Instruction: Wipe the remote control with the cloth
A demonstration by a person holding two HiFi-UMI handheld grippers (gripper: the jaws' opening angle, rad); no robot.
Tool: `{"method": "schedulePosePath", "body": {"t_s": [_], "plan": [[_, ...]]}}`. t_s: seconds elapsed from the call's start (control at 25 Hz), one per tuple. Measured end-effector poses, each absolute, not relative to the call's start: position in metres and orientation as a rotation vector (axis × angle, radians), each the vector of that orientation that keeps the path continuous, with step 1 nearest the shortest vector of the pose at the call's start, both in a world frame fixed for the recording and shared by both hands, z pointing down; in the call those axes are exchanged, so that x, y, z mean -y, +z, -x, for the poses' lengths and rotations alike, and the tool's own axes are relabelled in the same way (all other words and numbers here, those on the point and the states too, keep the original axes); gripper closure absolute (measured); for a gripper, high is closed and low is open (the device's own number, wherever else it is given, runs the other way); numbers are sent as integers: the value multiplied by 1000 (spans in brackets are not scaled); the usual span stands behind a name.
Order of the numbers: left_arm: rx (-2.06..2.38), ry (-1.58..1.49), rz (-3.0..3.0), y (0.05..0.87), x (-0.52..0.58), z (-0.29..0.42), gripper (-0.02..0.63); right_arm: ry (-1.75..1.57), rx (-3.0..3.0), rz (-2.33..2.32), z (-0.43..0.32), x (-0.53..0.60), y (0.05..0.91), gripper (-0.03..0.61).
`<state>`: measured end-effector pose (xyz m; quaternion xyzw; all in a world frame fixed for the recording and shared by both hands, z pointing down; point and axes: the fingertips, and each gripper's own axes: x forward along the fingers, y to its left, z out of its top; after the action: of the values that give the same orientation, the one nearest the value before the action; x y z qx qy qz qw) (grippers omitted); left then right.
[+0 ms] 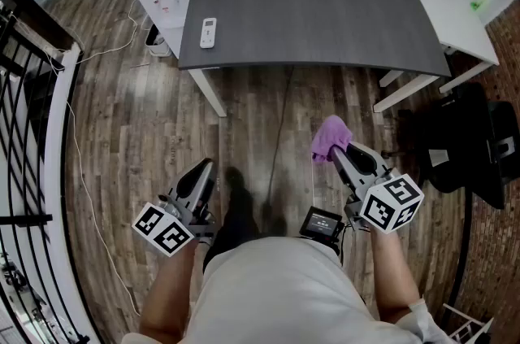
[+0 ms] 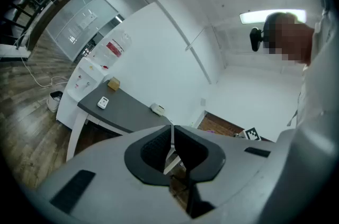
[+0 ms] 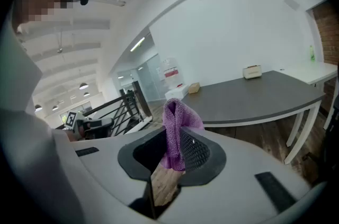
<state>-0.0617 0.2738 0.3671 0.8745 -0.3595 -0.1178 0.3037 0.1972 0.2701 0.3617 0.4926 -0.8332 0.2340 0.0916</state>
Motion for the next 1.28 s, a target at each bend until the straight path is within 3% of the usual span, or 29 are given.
{"method": "schedulePosePath", "body": {"t_s": [0.12, 0.32, 0.6, 1.28], "plan": [[927, -256, -2309, 374, -231, 74, 594, 701, 2446, -1462, -181, -235, 361, 503], [871, -142, -2315, 393, -163, 88, 471, 591, 2355, -1460, -155, -173, 362, 503], [873, 69, -2377, 420, -90, 105, 419, 435, 2230, -1368, -118, -104, 377, 503], [1193, 560, -2235, 516, 31, 94, 417, 217, 2209, -777, -90, 79, 445, 503]]}}
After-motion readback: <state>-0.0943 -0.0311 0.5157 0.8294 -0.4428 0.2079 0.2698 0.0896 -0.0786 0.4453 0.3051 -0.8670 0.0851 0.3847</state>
